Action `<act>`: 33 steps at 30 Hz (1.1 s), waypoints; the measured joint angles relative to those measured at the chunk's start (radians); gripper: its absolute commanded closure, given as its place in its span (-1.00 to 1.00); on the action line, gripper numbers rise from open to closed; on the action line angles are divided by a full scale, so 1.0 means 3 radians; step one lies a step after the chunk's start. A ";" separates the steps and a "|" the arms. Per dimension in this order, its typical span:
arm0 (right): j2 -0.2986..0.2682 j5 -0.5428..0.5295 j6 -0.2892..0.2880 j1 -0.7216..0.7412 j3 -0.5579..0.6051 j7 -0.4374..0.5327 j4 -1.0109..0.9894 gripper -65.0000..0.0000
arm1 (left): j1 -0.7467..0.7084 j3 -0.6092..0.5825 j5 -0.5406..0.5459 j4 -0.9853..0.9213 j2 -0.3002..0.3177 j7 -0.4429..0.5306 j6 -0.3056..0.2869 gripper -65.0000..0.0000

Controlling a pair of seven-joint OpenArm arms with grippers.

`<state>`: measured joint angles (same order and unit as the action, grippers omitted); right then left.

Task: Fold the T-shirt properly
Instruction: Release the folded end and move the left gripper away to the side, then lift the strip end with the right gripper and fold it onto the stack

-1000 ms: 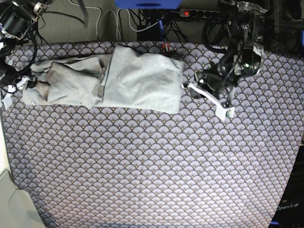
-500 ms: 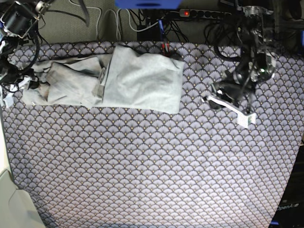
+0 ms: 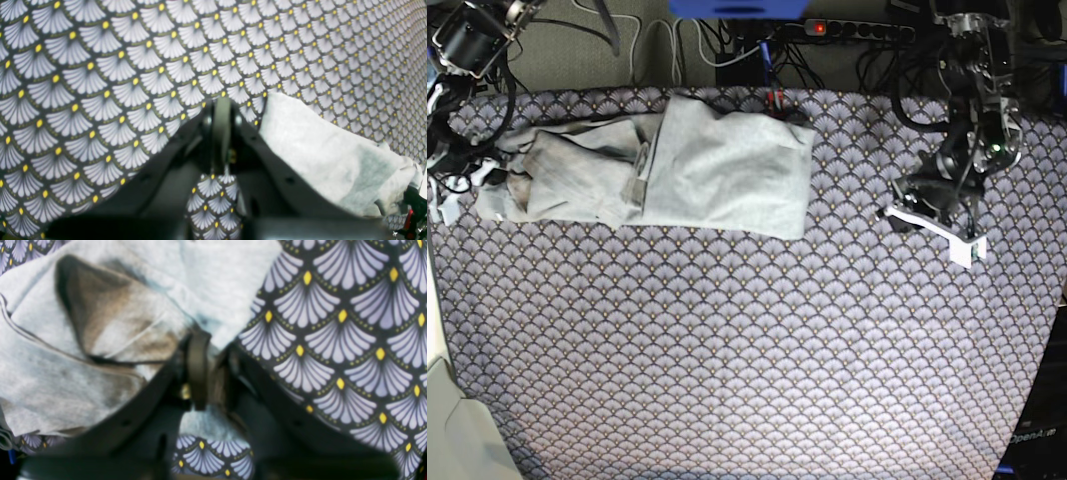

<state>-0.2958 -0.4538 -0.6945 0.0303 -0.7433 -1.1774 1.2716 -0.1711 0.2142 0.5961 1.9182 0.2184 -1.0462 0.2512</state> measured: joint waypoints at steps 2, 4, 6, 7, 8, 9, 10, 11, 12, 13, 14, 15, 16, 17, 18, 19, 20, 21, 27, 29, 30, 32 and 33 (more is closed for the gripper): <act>0.0000 0.0001 -0.0001 0.0000 -0.0001 -0.0013 0.0022 1.00 | -0.0001 0.0000 -0.0013 0.0000 0.0000 0.0000 0.0000 0.99; 0.0045 0.0076 -0.0003 -0.0032 0.0001 -0.0139 0.0216 1.00 | -0.0001 0.0023 -0.0011 0.0000 0.0000 -0.0001 -0.0001 0.99; 0.0102 0.0104 0.0006 -0.0093 0.0018 -0.0206 0.0516 1.00 | -0.0003 0.0103 0.0015 0.0000 0.0045 -0.0011 -0.0003 0.99; 0.0117 0.0098 0.0003 -0.0113 0.0014 -0.0206 0.0675 1.00 | -0.0004 0.0146 0.0010 0.0000 0.0072 -0.0011 -0.0001 0.99; 0.0132 0.0093 0.0000 -0.0125 0.0005 -0.0209 0.0815 1.00 | -0.0013 0.0189 -0.0015 0.0000 0.0089 -0.0013 0.0000 0.99; 0.0160 0.0085 -0.0001 -0.0132 0.0004 -0.0226 0.0942 1.00 | -0.0032 0.0242 -0.0015 0.0000 0.0112 -0.0085 -0.0003 0.99; 0.0197 0.0081 -0.0001 -0.0137 0.0008 -0.0278 0.1049 1.00 | -0.0050 0.0292 0.0018 -0.0001 0.0137 -0.0158 -0.0003 0.99; 0.0238 0.0083 -0.0001 -0.0141 0.0018 -0.0336 0.1143 1.00 | -0.0062 0.0352 0.0013 -0.0001 0.0148 -0.0195 -0.0001 0.99; 0.0284 0.0094 -0.0001 -0.0151 0.0023 -0.0393 0.1235 1.00 | -0.0066 0.0423 -0.0006 -0.0003 0.0146 -0.0196 -0.0001 0.99; 0.0329 0.0081 -0.0001 -0.0163 0.0023 -0.0439 0.1329 1.00 | -0.0062 0.0505 -0.0020 -0.0003 0.0149 -0.0207 -0.0003 0.99; 0.0369 0.0098 -0.0001 -0.0173 0.0022 -0.0490 0.1447 1.00 | -0.0058 0.0593 -0.0017 -0.0003 0.0161 -0.0226 -0.0004 0.99; 0.0407 0.0108 0.0000 -0.0183 0.0023 -0.0547 0.1581 1.00 | -0.0053 0.0682 -0.0011 -0.0003 0.0178 -0.0244 -0.0005 0.99; 0.0444 0.0099 0.0003 -0.0205 0.0023 -0.0557 0.1722 1.00 | -0.0055 0.0772 -0.0011 -0.0003 0.0184 -0.0257 -0.0005 0.99; 0.0497 0.0085 -0.0001 -0.0239 0.0023 -0.0572 0.1887 1.00 | -0.0056 0.0875 -0.0013 -0.0003 0.0184 -0.0294 -0.0006 0.99; 0.0551 0.0070 -0.0001 -0.0275 0.0034 -0.0589 0.2032 1.00 | -0.0062 0.0983 -0.0013 -0.0003 0.0182 -0.0331 -0.0006 0.99; 0.0605 0.0092 -0.0001 -0.0322 0.0072 -0.0594 0.2155 1.00 | -0.0070 0.1081 -0.0013 -0.0003 0.0184 -0.0361 -0.0006 0.99; 0.0650 0.0104 -0.0001 -0.0369 0.0137 -0.0604 0.2252 1.00 | -0.0075 0.1161 -0.0028 -0.0003 0.0186 -0.0376 -0.0004 0.99; 0.0698 0.0074 -0.0001 -0.0417 0.0197 -0.0614 0.2313 1.00 | -0.0076 0.1219 -0.0027 -0.0004 0.0186 -0.0379 -0.0003 0.99; 0.0771 -0.0329 -0.0001 -0.0629 0.0572 -0.0571 0.2313 1.00 | -0.0160 0.1489 -0.0014 -0.0004 0.0173 -0.0390 -0.0027 0.99; 0.0776 -0.0415 -0.0003 -0.0673 0.0671 -0.0579 0.2313 1.00 | -0.0179 0.1542 -0.0017 -0.0004 0.0175 -0.0392 -0.0025 0.99; 0.0777 -0.0426 -0.0001 -0.0676 0.0718 -0.0575 0.2314 1.00 | -0.0187 0.1551 -0.0025 -0.0004 0.0179 -0.0392 -0.0024 0.99; 0.0810 -0.0426 -0.0001 -0.0668 0.0787 -0.0573 0.2323 1.00 | -0.0228 0.1550 0.0004 -0.0003 0.0243 -0.0392 -0.0027 0.99; 0.0833 -0.0425 -0.0003 -0.0669 0.0821 -0.0576 0.2323 1.00 | -0.0254 0.1551 0.0000 -0.0003 0.0268 -0.0385 -0.0027 0.99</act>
<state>-0.0460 -0.5812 -0.6952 -0.1703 -0.4969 -1.3502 1.9686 -0.2474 0.6796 0.5961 1.9175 0.2989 -1.1618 0.2432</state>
